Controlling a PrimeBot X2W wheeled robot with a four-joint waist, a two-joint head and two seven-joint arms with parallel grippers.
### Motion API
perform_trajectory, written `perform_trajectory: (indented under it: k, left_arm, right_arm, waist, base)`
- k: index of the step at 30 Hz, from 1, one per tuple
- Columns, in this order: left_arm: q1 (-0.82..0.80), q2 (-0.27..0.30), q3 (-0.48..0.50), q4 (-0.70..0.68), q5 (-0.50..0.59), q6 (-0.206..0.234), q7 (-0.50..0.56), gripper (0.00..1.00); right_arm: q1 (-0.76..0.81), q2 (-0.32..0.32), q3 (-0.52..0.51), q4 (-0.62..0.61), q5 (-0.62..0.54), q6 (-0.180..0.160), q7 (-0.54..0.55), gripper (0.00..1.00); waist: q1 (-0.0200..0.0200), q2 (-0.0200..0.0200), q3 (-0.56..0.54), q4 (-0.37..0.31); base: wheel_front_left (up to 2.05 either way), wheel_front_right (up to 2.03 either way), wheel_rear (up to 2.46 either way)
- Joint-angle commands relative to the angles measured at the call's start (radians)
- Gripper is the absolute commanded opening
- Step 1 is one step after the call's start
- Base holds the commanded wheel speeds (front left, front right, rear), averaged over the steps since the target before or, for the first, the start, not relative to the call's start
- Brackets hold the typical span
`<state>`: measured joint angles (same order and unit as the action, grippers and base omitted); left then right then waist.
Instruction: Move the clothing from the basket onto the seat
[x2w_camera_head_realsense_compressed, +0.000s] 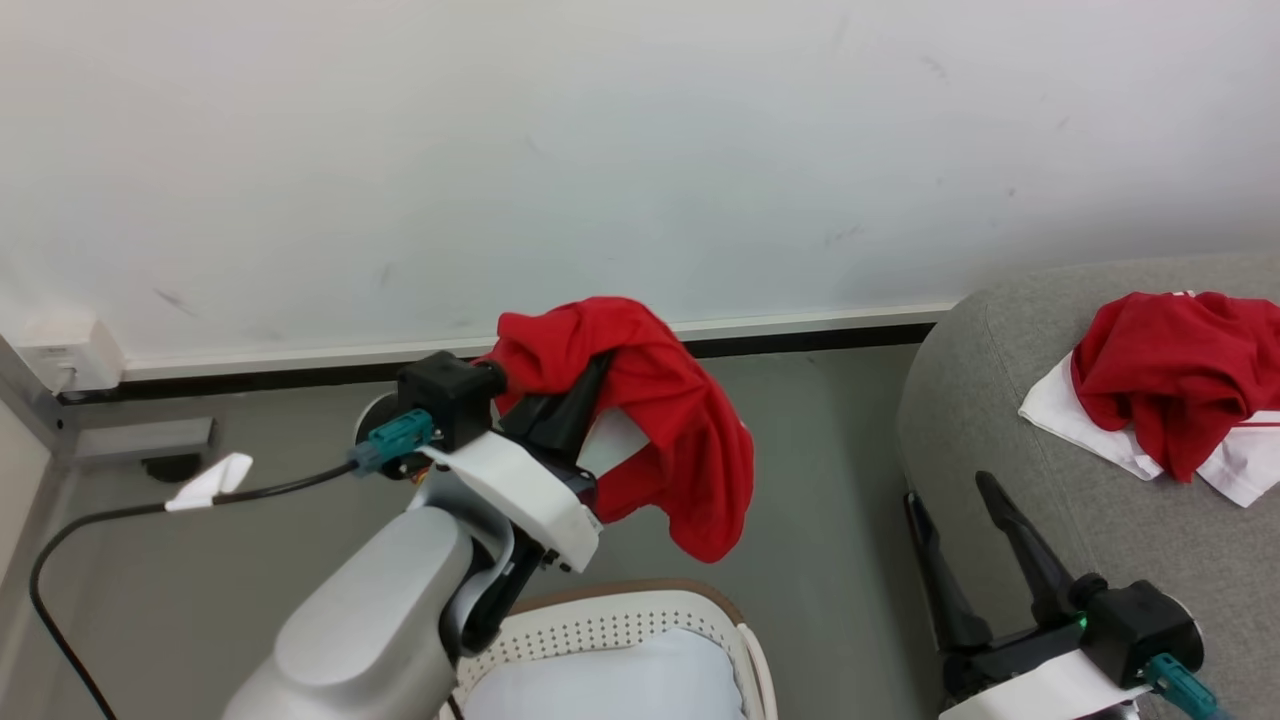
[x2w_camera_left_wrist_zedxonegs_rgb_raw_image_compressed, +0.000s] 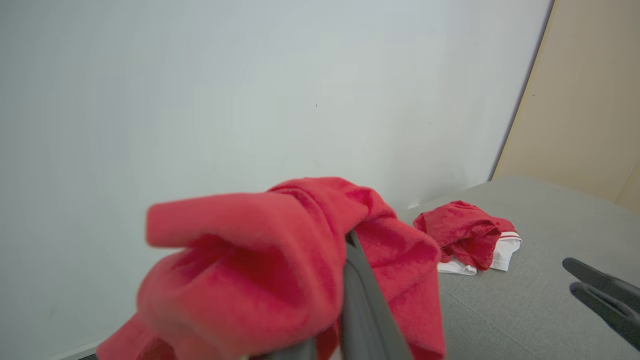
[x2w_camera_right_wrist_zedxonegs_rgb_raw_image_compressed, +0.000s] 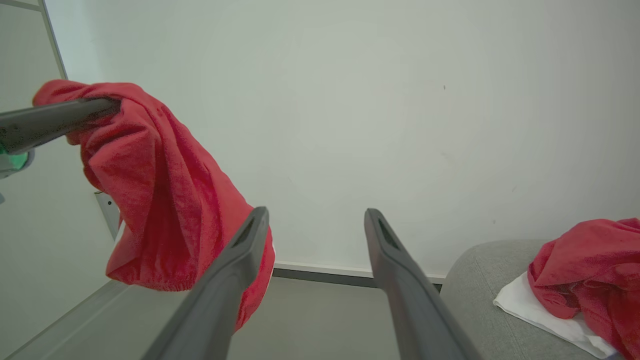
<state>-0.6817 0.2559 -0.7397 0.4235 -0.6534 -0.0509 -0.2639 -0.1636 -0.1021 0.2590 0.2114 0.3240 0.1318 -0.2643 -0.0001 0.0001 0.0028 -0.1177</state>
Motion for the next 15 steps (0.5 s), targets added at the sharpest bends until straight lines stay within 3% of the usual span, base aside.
perform_trajectory:
  k: [1, 15]
  left_arm:
    - [0.001, 0.000, 0.006, -0.011, 0.008, 0.004, -0.001, 0.00]
    - [0.031, -0.013, 0.016, -0.097, 0.049, 0.023, -0.001, 0.00]
  right_arm:
    - [0.006, -0.003, 0.004, 0.001, 0.011, -0.002, 0.000, 1.00]
    - [-0.017, -0.001, 0.084, 0.012, 0.009, -0.002, 0.000, 1.00]
  waist:
    - [0.0001, -0.0001, -0.003, 0.003]
    - [0.0001, -0.0001, -0.020, 0.012]
  base:
    - [0.00, 0.00, 0.00]
    - [0.00, 0.00, 0.00]
